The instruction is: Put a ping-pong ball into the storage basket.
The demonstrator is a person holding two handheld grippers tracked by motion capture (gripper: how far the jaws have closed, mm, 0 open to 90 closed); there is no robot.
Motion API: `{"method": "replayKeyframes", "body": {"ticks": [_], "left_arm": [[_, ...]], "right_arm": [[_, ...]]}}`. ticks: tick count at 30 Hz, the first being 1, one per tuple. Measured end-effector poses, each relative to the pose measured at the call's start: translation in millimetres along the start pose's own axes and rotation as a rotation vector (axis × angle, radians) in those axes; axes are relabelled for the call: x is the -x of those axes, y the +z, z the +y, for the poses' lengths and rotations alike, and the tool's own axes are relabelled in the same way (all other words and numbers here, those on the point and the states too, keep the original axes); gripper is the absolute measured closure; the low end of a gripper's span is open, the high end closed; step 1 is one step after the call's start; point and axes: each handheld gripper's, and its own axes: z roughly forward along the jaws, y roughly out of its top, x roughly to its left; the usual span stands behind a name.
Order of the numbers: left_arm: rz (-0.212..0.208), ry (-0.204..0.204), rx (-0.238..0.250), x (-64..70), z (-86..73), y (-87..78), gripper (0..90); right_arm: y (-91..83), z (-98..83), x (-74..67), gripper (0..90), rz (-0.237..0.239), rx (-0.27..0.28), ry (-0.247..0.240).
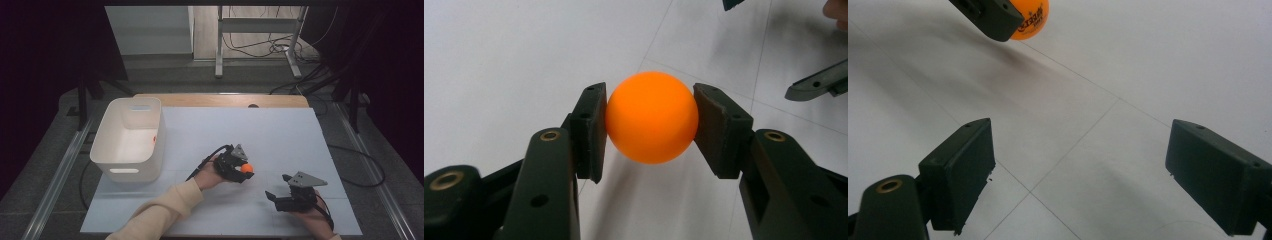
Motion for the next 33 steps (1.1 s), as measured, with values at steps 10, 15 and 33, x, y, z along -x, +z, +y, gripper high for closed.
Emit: {"method": "replayKeyframes", "body": {"ticks": [10,15,33], "left_arm": [[0.004,0.007,0.035,2.4,2.3,-8.9,50.2],[0.009,0.001,0.071,1.7,3.7,-17.9,50.2],[0.02,-0.031,0.166,-2.9,8.6,-48.0,50.1]], "right_arm": [[0.1,-0.1,-0.3,12.8,0.0,0.001,-0.001],[0.3,0.0,-0.3,12.8,-0.001,0.0,-0.004],[0.3,0.0,-0.2,12.8,-0.001,0.0,-0.005]]}}
